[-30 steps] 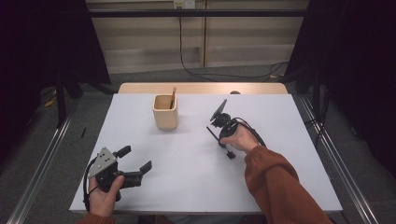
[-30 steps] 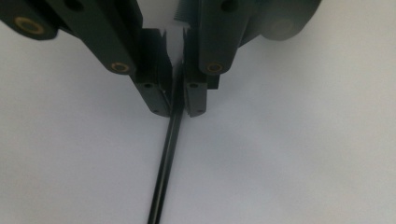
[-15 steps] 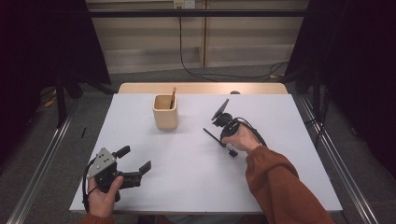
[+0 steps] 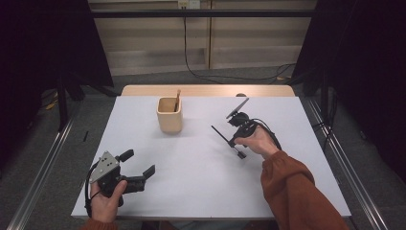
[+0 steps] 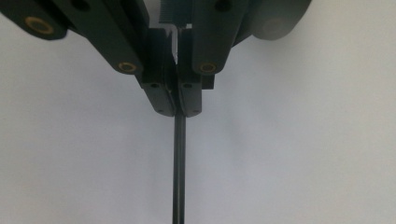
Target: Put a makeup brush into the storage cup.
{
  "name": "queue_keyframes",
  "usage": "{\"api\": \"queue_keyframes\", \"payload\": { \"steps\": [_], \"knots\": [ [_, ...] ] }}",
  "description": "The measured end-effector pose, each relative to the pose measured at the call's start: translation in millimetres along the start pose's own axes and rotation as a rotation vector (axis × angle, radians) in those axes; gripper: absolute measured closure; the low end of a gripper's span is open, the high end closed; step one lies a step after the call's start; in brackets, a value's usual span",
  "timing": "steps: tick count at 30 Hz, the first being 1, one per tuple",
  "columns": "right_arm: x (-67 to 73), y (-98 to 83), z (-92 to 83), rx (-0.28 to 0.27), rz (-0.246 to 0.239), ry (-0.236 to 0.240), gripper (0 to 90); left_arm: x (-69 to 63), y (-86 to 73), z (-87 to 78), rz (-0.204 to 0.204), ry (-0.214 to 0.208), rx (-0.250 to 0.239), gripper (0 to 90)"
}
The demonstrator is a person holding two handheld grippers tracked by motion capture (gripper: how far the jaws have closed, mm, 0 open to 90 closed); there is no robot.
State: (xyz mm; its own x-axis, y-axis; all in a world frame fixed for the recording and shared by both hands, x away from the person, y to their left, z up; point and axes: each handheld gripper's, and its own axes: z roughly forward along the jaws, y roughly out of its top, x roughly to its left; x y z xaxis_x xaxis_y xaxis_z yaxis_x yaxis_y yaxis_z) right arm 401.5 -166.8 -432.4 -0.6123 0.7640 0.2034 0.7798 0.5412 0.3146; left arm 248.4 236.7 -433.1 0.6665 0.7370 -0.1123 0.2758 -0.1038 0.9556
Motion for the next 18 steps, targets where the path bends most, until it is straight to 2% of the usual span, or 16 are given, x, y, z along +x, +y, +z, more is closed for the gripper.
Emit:
{"api": "queue_keyframes", "payload": {
  "steps": [6, 12, 18],
  "knots": [
    [-2.6, -4.4, -11.6, -0.079, 0.004, 0.034, 86.0, -1.1, 0.3, 0.3, 0.005, -0.007, 0.001, 3.0],
    [-1.3, -9.5, -17.7, -0.168, -0.009, 0.076, 86.0, -0.5, 0.3, -0.7, 0.002, -0.012, -0.005, 2.8],
    [1.0, -14.0, -23.3, -0.265, -0.032, 0.095, 86.0, -0.7, 0.4, -0.9, 0.008, -0.011, -0.003, 2.8]
  ]
}}
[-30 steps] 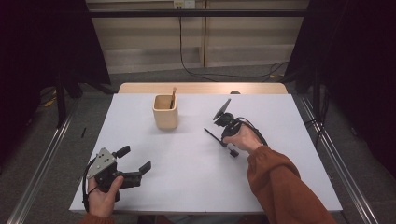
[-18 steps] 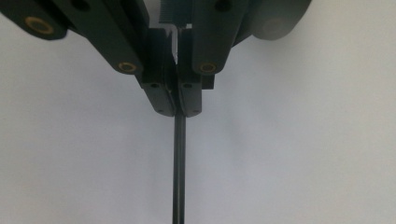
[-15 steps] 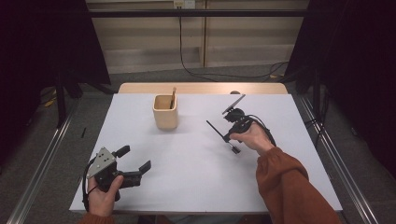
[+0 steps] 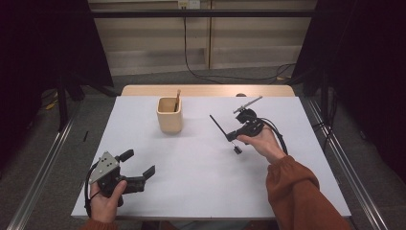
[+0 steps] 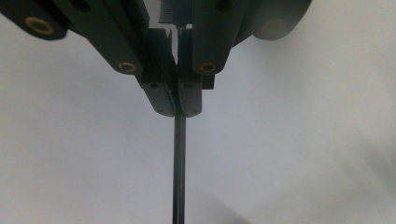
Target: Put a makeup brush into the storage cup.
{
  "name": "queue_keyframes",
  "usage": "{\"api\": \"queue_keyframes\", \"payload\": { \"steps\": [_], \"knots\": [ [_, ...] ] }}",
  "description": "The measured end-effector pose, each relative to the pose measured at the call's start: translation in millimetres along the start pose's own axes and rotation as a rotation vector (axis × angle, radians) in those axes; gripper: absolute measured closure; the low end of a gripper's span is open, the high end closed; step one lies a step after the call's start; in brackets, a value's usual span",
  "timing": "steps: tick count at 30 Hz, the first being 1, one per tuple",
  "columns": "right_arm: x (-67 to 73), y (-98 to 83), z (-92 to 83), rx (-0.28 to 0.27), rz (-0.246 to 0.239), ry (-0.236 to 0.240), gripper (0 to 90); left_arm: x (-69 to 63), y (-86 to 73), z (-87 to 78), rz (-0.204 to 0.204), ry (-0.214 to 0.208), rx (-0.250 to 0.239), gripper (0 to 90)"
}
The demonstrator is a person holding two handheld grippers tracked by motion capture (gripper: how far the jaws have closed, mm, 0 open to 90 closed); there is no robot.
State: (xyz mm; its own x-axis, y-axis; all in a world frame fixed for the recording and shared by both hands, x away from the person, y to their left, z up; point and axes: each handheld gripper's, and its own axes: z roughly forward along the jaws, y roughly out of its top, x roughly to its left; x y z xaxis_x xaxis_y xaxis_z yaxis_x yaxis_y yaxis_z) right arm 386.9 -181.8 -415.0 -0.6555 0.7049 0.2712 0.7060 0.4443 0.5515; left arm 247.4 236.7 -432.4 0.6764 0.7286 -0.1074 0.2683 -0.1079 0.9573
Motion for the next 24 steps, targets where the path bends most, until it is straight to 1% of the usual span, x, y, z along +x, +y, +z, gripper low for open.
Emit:
{"api": "queue_keyframes", "payload": {
  "steps": [3, 7, 10, 14, 18, 21, 24],
  "knots": [
    [0.0, -1.5, -2.8, -0.038, -0.021, 0.012, 86.0, -0.3, -0.1, 0.1, 0.0, 0.001, 0.0, 2.7],
    [0.5, -2.5, -7.8, -0.099, -0.036, 0.024, 86.0, -0.5, 0.0, 0.5, 0.006, -0.001, 0.001, 2.7],
    [0.2, -3.8, -11.1, -0.141, -0.042, 0.029, 86.0, -0.5, 0.1, 0.3, 0.007, -0.001, 0.0, 2.7],
    [0.1, -6.5, -16.8, -0.211, -0.041, 0.044, 85.9, -0.2, 0.1, -0.1, 0.009, -0.001, 0.0, 2.7],
    [0.9, -9.0, -20.7, -0.272, -0.058, 0.054, 86.0, -0.1, 0.2, -0.1, 0.011, 0.0, 0.0, 2.7],
    [1.7, -10.2, -22.2, -0.301, -0.058, 0.068, 85.9, 0.0, 0.0, 0.2, 0.008, 0.0, 0.0, 2.7],
    [2.4, -11.2, -22.5, -0.318, -0.057, 0.066, 86.0, 0.3, 0.0, -0.2, 0.007, 0.001, -0.001, 2.7]
  ]
}}
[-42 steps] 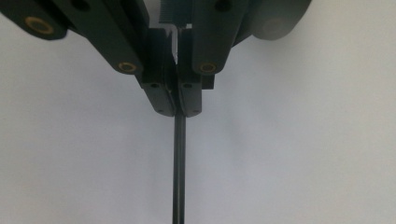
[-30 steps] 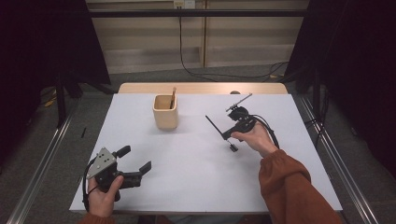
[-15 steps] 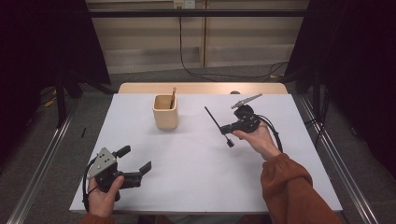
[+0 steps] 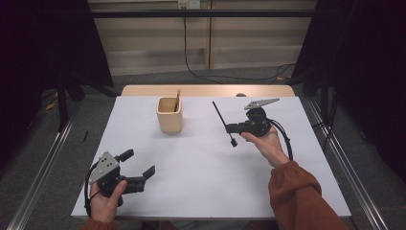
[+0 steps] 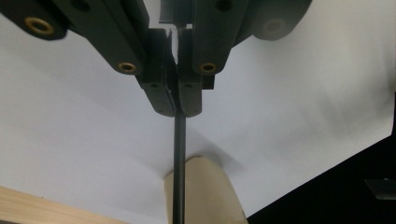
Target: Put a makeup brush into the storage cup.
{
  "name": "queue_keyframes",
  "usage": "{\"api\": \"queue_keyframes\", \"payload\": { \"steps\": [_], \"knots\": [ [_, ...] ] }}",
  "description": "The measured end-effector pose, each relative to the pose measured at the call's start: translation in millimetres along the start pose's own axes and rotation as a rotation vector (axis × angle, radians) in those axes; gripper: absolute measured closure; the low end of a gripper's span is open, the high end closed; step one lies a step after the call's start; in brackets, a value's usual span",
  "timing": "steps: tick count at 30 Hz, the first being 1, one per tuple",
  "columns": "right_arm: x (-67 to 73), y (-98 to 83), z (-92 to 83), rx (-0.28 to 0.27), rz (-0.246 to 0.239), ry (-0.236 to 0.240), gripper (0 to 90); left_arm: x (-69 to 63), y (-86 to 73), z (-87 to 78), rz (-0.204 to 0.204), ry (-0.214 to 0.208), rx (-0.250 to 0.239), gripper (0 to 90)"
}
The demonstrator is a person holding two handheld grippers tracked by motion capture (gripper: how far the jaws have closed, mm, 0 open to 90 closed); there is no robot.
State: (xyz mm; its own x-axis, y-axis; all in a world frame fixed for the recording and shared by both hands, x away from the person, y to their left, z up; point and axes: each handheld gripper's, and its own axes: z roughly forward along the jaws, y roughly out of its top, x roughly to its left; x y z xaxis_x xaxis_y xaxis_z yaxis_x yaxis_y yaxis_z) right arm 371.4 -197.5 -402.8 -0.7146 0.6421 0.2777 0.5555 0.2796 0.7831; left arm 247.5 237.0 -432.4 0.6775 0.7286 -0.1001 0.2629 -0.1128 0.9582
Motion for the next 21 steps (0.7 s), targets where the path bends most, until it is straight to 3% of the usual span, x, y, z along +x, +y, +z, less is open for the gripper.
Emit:
{"api": "queue_keyframes", "payload": {
  "steps": [10, 21],
  "knots": [
    [2.8, 0.8, -11.1, -0.113, -0.028, 0.026, 85.9, 0.1, -0.2, -0.5, 0.001, 0.0, -0.001, 2.7],
    [8.3, -6.4, -20.4, -0.133, -0.047, 0.055, 85.9, -0.6, -0.1, 0.1, -0.005, 0.0, -0.002, 2.7]
  ]
}}
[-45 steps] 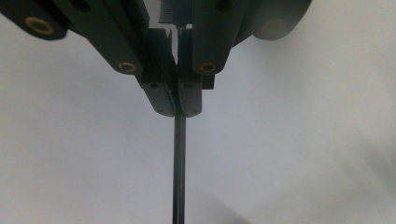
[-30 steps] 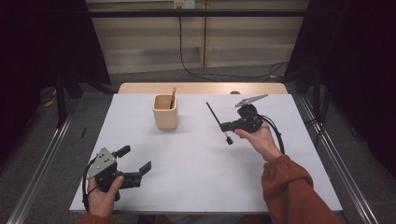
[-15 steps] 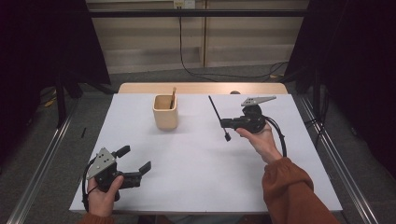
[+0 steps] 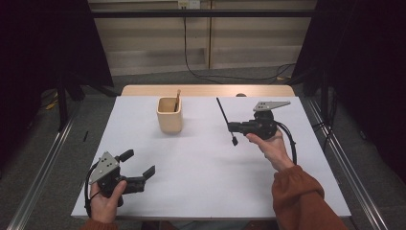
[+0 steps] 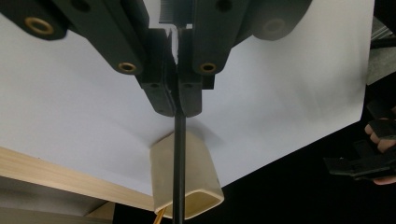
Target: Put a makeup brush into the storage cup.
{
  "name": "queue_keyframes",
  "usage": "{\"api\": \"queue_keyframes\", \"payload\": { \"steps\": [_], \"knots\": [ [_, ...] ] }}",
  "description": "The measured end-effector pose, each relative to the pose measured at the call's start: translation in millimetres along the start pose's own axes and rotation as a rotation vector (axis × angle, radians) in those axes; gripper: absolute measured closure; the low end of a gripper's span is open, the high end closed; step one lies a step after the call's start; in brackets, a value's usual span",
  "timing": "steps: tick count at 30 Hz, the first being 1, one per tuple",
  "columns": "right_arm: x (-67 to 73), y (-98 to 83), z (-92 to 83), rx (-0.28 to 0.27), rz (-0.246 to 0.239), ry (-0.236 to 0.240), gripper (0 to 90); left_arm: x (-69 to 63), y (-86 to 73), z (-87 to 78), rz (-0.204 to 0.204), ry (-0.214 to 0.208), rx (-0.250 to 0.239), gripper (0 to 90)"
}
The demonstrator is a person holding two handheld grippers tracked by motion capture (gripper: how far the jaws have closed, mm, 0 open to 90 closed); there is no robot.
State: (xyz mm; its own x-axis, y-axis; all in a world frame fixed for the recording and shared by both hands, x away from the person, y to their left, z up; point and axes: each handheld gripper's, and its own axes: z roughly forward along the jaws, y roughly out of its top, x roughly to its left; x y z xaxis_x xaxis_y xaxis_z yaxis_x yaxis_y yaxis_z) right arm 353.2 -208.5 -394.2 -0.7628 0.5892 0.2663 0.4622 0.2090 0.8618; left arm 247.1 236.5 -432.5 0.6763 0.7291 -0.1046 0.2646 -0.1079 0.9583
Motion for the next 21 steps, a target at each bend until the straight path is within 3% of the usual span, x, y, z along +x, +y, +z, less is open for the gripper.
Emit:
{"api": "queue_keyframes", "payload": {
  "steps": [21],
  "knots": [
    [22.9, -11.2, -15.3, 0.032, -0.051, 0.054, 85.9, 0.0, 0.6, 0.8, -0.006, -0.01, -0.008, 2.7]
  ]
}}
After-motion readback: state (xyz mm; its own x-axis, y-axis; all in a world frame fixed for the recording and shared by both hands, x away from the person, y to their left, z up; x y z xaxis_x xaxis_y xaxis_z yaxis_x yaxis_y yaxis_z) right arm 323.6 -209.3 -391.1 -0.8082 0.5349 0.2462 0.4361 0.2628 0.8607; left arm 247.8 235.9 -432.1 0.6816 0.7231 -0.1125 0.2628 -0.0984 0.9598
